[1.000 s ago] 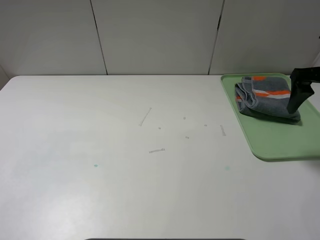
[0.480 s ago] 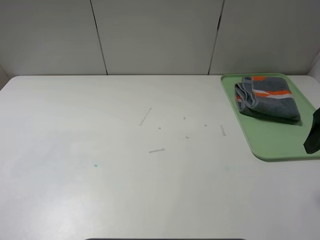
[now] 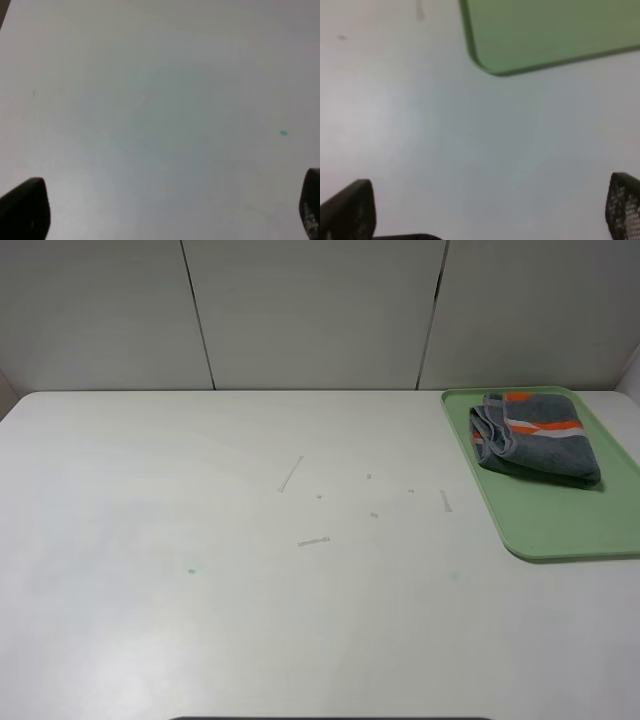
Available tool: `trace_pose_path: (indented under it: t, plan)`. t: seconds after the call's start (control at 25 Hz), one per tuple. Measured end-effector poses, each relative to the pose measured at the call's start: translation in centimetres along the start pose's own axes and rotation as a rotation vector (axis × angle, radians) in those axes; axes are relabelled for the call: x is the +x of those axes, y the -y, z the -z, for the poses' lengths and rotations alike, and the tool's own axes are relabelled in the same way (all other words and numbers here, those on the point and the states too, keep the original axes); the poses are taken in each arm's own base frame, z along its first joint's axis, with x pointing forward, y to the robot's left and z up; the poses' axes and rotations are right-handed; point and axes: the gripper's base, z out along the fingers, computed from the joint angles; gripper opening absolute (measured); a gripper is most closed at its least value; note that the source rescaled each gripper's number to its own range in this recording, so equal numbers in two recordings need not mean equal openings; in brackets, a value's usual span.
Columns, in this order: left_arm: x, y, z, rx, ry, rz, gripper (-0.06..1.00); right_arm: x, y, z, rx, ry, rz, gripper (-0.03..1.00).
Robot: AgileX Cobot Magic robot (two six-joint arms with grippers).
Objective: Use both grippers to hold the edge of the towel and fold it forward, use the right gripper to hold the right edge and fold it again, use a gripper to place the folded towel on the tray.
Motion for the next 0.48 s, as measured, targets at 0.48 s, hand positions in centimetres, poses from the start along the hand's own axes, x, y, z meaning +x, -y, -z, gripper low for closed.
trace_pose_path:
  t: [0.48]
  plan:
    - [0.0, 0.0, 0.0, 0.000, 0.000, 0.000, 1.00, 5.4, -0.3, 5.3, -0.032, 0.342, 0.057, 1.00]
